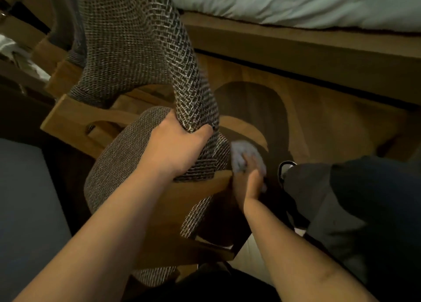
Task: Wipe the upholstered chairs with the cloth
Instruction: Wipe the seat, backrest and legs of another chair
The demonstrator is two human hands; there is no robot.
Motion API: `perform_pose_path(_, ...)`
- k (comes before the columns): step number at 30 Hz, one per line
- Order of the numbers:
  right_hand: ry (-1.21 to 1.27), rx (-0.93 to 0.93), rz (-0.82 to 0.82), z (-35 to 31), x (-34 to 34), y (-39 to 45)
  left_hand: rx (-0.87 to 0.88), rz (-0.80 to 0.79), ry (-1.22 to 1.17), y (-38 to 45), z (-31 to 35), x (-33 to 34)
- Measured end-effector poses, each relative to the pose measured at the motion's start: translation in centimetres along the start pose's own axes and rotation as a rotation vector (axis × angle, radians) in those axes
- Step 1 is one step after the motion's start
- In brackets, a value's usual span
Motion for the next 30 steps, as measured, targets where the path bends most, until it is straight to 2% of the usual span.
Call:
perform_pose_path(2, -0.089, -0.169, -0.045, -3.5, 0.5, -0.7, 0.000, 0.009, 0.000, 0.0, 0.0, -0.1)
perform_pose_path(5, -0.200, -0.279, -0.175, -7.4, 1.5, -1.1, -0.020, -0.014, -0.007, -0.3, 0.0, -0.1)
perform_pose_path(8, -0.290, -0.220, -0.238, -7.3, 1.3, -0.9, -0.049, -0.024, -0.053, -0.3, 0.3, -0.1)
perform_pose_path(11, -0.234, -0.127, -0.253, -6.5, 0.5, -1.8, -0.067, -0.031, -0.058, -0.4, 0.4, -0.1)
perform_pose_path(14, -0.279, -0.116, -0.321, -7.0, 0.1, -5.8, -0.056, -0.031, -0.039, -0.9, 0.8, -0.5)
perform_pose_path(16, -0.303, -0.136, -0.308, -7.0, -0.7, -8.8, -0.054, -0.012, -0.040, -1.3, 1.1, -0.9)
perform_pose_path(18, -0.208, -0.083, -0.303, -5.4, -1.9, -10.9, -0.066, 0.046, -0.058, -2.1, 1.6, -1.7)
perform_pose_path(21, 0.079, 0.046, -0.335, -2.4, -3.9, -13.4, -0.131, 0.254, -0.208, -4.2, 1.5, -3.7)
perform_pose_path(23, 0.189, -0.038, -0.275, -3.0, -6.0, -14.2, -0.160, 0.343, -0.251, -5.7, 1.1, -4.4)
perform_pose_path(27, 0.287, -0.199, -0.283, -7.3, -7.5, -16.2, -0.126, 0.147, 0.012, -8.2, 1.0, -2.8)
perform_pose_path(30, 0.205, -0.307, -0.243, -10.0, -5.2, -17.8, -0.105, 0.072, 0.100, -9.1, -0.2, -2.4)
Point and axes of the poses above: each hand's wrist, its own y-axis towards the middle knuckle, its own x-axis out of the palm, z = x × y, the point moved 8 cm from there along y, towards the middle knuckle, and after that the axes turned 14 degrees about x, right-handed, at the moved point
